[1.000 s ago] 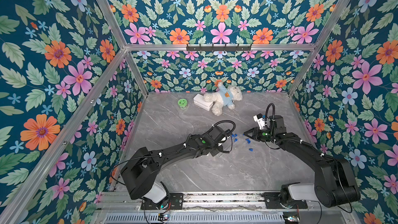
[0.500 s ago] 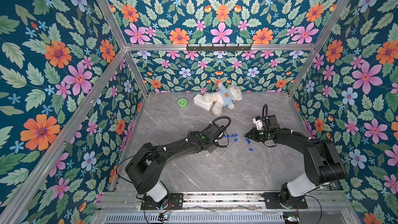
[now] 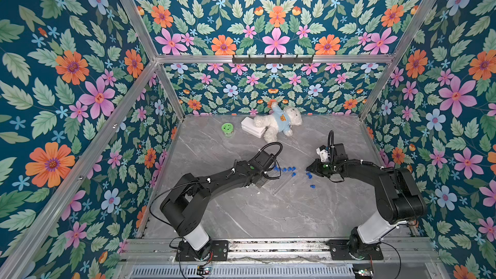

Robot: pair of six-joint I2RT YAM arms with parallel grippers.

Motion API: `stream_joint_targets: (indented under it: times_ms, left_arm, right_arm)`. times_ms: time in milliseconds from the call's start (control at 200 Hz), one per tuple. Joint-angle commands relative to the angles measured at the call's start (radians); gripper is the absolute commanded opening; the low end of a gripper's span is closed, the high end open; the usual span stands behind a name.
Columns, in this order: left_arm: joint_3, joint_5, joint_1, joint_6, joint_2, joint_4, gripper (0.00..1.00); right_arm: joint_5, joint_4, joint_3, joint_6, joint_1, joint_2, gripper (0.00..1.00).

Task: Remove stoppers from test tubes
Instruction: Place the stopper at the center of the board, then place the test tube at the center of the board.

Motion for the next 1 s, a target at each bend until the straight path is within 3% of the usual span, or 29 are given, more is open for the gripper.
stream_joint_targets:
  times_ms: [0,395,670,995]
  left_arm:
    - [0.007,-0.012,0.006,-0.016,-0.001,-0.010,0.00]
    - [0.009,-0.012,0.032,-0.045,0.025,-0.013,0.00]
    - [0.029,-0.010,0.037,-0.070,0.055,-0.017,0.00]
    - [0.073,-0.049,0.052,-0.075,0.111,-0.031,0.00]
  right_arm:
    - [0.009,0.004,0.004,0.008,-0.004,0.028,0.19]
    - [0.009,0.015,-0.002,0.016,-0.009,0.035,0.25]
    - [0.019,0.011,-0.014,0.017,-0.009,0.006,0.44]
    - [0.050,-0.007,-0.038,0.003,-0.009,-0.090,0.54]
